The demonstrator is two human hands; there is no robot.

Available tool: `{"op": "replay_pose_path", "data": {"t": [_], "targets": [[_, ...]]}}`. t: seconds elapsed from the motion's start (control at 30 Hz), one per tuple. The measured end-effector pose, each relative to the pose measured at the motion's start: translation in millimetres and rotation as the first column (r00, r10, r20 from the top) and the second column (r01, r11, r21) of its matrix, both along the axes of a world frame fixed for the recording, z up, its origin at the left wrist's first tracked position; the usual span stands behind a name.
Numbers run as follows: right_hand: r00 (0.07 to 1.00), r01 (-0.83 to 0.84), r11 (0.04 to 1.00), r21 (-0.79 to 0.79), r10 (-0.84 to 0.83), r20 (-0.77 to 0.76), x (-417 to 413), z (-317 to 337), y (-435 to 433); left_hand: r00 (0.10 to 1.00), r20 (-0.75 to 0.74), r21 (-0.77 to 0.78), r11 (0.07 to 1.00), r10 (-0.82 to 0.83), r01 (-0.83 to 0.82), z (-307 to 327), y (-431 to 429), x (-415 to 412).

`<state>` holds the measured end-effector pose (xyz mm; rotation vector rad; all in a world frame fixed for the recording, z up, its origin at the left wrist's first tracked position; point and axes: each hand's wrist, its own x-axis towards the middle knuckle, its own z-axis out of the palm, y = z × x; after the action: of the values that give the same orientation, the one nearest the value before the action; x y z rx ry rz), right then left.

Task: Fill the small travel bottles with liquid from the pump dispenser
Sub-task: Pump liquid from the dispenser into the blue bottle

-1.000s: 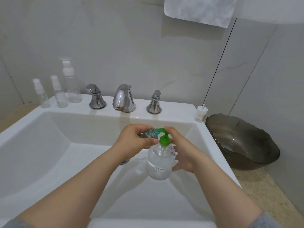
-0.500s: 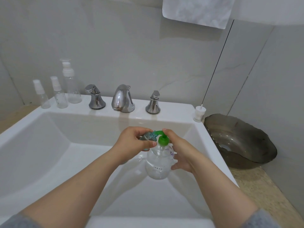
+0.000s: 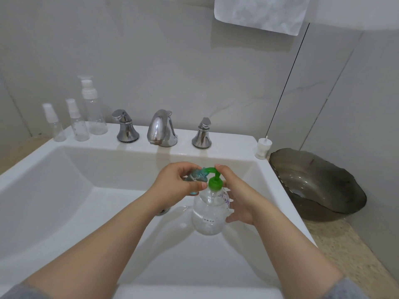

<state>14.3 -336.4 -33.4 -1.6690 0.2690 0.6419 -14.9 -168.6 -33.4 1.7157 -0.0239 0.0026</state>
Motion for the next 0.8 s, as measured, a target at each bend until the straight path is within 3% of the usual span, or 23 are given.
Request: {"op": "replay_pose_path", "data": {"t": [0.5,0.8], "targets": [[0.999,-0.030,1.000,-0.003,0.030,0.040,-4.7,6.5,0.8,1.000,0.008,0.014,1.000,0.000,0.000,-2.3,-2.0,-1.5],[0.998,-0.061,0.998,-0.026,0.061,0.013,-1.6,5.0,-1.3,0.997,-0.078,-0.024,1.000,-0.010,0.008,-3.8,5.4,5.1]]}}
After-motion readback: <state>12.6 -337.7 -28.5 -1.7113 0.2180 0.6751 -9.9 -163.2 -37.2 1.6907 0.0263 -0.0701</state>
